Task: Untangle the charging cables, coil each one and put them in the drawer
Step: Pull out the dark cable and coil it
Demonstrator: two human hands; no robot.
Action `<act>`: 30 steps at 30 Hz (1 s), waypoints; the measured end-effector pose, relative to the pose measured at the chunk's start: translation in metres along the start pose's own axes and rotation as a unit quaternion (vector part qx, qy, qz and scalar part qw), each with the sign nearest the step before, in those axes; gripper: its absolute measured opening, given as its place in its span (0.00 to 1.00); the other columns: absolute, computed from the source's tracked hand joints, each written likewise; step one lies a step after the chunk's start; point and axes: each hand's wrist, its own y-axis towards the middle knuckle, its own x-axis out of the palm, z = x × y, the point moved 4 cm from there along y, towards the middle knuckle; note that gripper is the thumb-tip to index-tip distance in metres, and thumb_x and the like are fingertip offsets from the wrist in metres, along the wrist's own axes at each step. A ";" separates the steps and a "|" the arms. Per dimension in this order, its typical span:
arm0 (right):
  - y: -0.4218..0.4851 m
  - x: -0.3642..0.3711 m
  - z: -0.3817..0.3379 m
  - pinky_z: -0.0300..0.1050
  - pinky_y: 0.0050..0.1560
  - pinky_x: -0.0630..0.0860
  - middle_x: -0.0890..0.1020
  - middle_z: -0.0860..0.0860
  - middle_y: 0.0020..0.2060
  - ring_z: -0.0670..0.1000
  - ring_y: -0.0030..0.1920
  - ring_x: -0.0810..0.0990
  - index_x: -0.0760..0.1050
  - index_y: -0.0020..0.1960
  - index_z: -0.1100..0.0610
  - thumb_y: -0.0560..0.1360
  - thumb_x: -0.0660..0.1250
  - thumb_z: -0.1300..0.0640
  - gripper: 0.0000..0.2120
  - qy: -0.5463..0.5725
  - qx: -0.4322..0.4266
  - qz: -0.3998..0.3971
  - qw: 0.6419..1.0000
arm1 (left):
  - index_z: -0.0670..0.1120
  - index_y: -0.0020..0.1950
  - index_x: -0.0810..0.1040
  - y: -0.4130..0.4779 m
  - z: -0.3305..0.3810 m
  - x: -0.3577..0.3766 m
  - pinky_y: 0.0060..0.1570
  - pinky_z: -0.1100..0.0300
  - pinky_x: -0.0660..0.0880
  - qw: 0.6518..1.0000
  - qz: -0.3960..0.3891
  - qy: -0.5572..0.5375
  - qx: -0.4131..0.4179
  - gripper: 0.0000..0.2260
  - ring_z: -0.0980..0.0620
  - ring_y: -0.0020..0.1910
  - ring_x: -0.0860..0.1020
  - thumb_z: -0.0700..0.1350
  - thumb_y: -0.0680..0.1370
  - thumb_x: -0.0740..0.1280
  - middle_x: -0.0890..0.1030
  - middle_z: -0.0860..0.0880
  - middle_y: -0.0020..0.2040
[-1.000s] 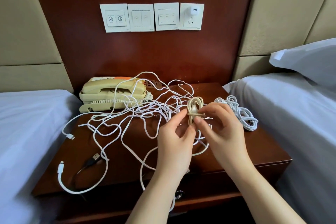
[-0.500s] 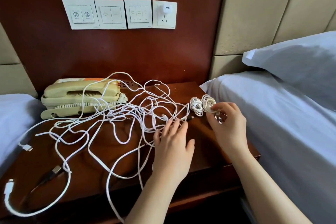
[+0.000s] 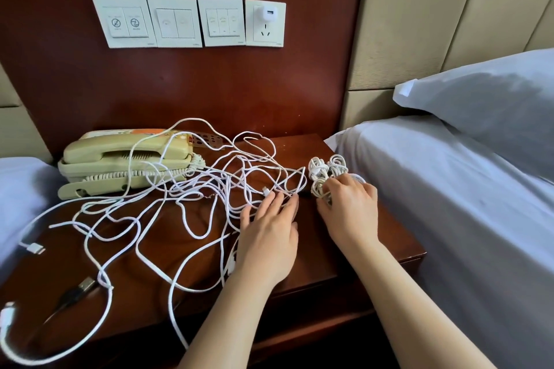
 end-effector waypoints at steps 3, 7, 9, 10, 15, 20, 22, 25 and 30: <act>-0.001 -0.001 0.000 0.53 0.54 0.67 0.80 0.55 0.43 0.61 0.46 0.77 0.79 0.44 0.60 0.68 0.71 0.58 0.06 -0.015 0.013 -0.001 1.000 | 0.57 0.77 0.52 0.003 -0.005 -0.001 0.74 0.49 0.45 1.000 -0.007 -0.001 0.009 0.22 0.59 0.76 0.46 0.48 0.82 0.52 0.54 0.56 0.77; -0.002 0.000 0.001 0.53 0.53 0.67 0.80 0.55 0.47 0.60 0.52 0.75 0.79 0.47 0.59 0.72 0.68 0.57 0.07 -0.047 0.026 -0.023 0.998 | 0.56 0.77 0.52 0.002 -0.008 -0.002 0.74 0.50 0.45 1.000 -0.009 -0.009 0.013 0.23 0.60 0.76 0.46 0.51 0.82 0.52 0.55 0.57 0.77; -0.004 0.000 -0.001 0.53 0.49 0.70 0.80 0.55 0.44 0.61 0.50 0.75 0.80 0.44 0.59 0.69 0.70 0.57 0.06 -0.062 0.027 -0.012 0.998 | 0.56 0.77 0.52 0.001 -0.007 -0.002 0.74 0.51 0.44 1.000 -0.013 -0.017 0.014 0.22 0.60 0.76 0.47 0.51 0.82 0.51 0.55 0.57 0.77; -0.004 0.001 -0.002 0.53 0.47 0.71 0.81 0.55 0.41 0.61 0.48 0.76 0.80 0.42 0.59 0.68 0.72 0.57 0.06 -0.065 0.029 -0.005 0.997 | 0.55 0.77 0.53 0.001 -0.006 -0.003 0.73 0.52 0.44 1.000 -0.014 -0.022 0.016 0.22 0.60 0.76 0.47 0.51 0.82 0.51 0.55 0.57 0.77; -0.011 -0.007 -0.011 0.54 0.48 0.72 0.81 0.55 0.43 0.62 0.50 0.77 0.80 0.43 0.58 0.70 0.71 0.55 0.06 -0.025 0.014 0.022 0.999 | 0.50 0.76 0.59 -0.003 -0.001 -0.021 0.70 0.63 0.50 0.991 -0.041 -0.124 0.024 0.20 0.57 0.75 0.55 0.46 0.83 0.53 0.60 0.53 0.76; -0.030 -0.018 -0.047 0.51 0.45 0.73 0.82 0.52 0.41 0.58 0.46 0.77 0.80 0.43 0.57 0.72 0.64 0.54 0.08 0.085 -0.073 0.049 0.992 | 0.50 0.73 0.66 -0.017 -0.019 -0.046 0.66 0.64 0.61 0.983 -0.015 -0.185 -0.007 0.19 0.55 0.70 0.66 0.43 0.82 0.57 0.69 0.52 0.71; -0.040 -0.018 -0.067 0.50 0.44 0.73 0.81 0.51 0.42 0.57 0.47 0.78 0.80 0.45 0.56 0.72 0.63 0.54 0.09 0.111 -0.113 0.039 0.987 | 0.51 0.73 0.66 -0.030 -0.027 -0.054 0.65 0.65 0.63 0.986 -0.007 -0.167 -0.010 0.20 0.56 0.68 0.68 0.41 0.81 0.59 0.70 0.53 0.70; -0.055 -0.016 -0.097 0.49 0.43 0.73 0.81 0.49 0.43 0.56 0.47 0.77 0.79 0.47 0.56 0.72 0.60 0.54 0.11 0.141 -0.165 0.014 0.976 | 0.51 0.73 0.65 -0.051 -0.038 -0.068 0.63 0.71 0.58 0.991 0.005 -0.132 -0.007 0.21 0.57 0.69 0.66 0.39 0.80 0.59 0.70 0.54 0.70; -0.075 -0.008 -0.129 0.48 0.51 0.74 0.79 0.49 0.50 0.52 0.52 0.75 0.78 0.54 0.55 0.74 0.67 0.57 0.09 0.184 -0.227 -0.061 0.955 | 0.49 0.75 0.61 -0.080 -0.073 -0.094 0.67 0.66 0.57 0.993 0.026 -0.087 -0.074 0.22 0.55 0.71 0.63 0.42 0.81 0.59 0.65 0.53 0.73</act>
